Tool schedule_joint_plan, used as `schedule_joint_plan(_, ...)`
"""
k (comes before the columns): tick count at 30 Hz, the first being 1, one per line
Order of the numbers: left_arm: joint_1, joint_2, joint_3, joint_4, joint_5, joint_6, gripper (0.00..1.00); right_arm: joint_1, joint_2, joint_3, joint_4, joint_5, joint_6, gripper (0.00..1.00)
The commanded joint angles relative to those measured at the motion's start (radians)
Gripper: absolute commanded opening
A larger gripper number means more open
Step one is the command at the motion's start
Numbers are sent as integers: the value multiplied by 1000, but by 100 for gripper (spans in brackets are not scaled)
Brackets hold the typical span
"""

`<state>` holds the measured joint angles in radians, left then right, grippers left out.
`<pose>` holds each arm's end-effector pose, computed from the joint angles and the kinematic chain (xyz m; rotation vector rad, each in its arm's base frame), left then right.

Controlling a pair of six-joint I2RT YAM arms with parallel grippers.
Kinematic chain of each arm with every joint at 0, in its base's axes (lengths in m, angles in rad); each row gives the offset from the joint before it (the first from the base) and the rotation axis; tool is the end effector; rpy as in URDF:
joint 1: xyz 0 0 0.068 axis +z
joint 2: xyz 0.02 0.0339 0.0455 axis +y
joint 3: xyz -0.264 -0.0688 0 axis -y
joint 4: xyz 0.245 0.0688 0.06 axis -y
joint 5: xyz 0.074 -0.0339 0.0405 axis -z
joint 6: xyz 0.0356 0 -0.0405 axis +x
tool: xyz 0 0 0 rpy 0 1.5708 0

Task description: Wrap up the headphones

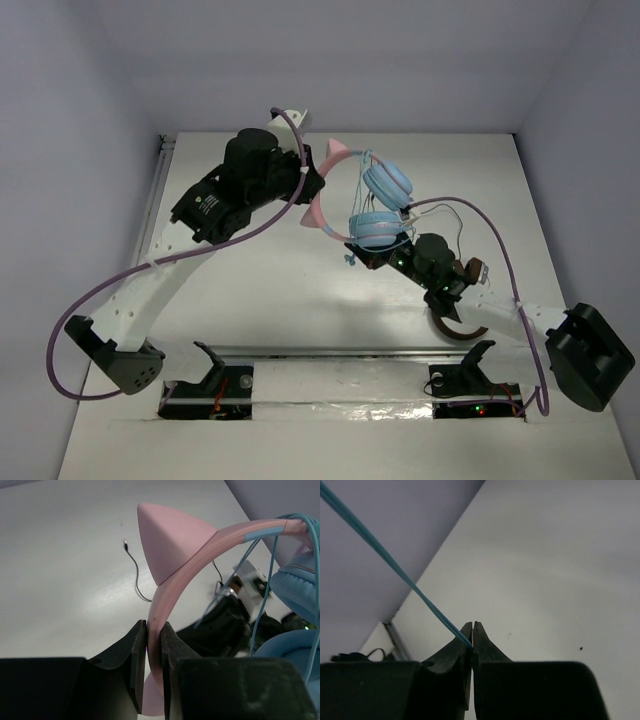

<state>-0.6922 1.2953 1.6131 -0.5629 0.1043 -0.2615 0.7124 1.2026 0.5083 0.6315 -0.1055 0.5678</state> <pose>0.2042 -0.1741 0.4745 0.4770 1.8217 -0.7614 0.1950 0.1733 0.2423 -0.2119 1.7305 1.0504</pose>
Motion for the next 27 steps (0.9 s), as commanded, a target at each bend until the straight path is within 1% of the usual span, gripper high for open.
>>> schedule_joint_plan(1,2,18,36,225,-144,-74,0,-8,-61,-48,88,-36,225,0)
schedule_joint_plan(3,2,13,2,277,-196,-81,0,-8,-95,-56,83,-53,277,0)
schedule_joint_plan(5,2,-1,-22,340,-271,-100,0,-8,-103,-65,91,-69,371,0)
schedule_joint_plan(8,2,5,-47,412,-340,-116,0,-8,-71,-70,132,-118,496,0)
schedule_joint_plan(10,2,39,-41,426,-366,-116,0,-8,-19,-79,200,-164,582,0)
schedule_joint_plan(11,2,48,-45,448,-385,-113,0,-8,-3,-88,267,-189,610,0)
schedule_joint_plan(13,2,62,-85,480,-437,-111,0,-8,52,-99,350,-212,696,0)
schedule_joint_plan(14,2,64,-102,518,-451,-113,0,-8,70,-106,438,-229,722,0)
schedule_joint_plan(16,2,73,-143,549,-477,-127,0,2,106,-126,514,-238,797,0)
schedule_joint_plan(17,2,76,-156,579,-486,-133,0,2,138,-134,590,-243,820,0)
schedule_joint_plan(18,2,78,-169,604,-492,-140,0,2,155,-142,629,-241,845,0)
schedule_joint_plan(20,2,87,-209,647,-520,-151,0,2,195,-162,724,-243,895,3)
schedule_joint_plan(24,11,104,-280,710,-552,-174,0,12,224,-175,807,-232,955,5)
schedule_joint_plan(27,11,117,-326,764,-565,-199,0,30,232,-163,836,-221,992,4)
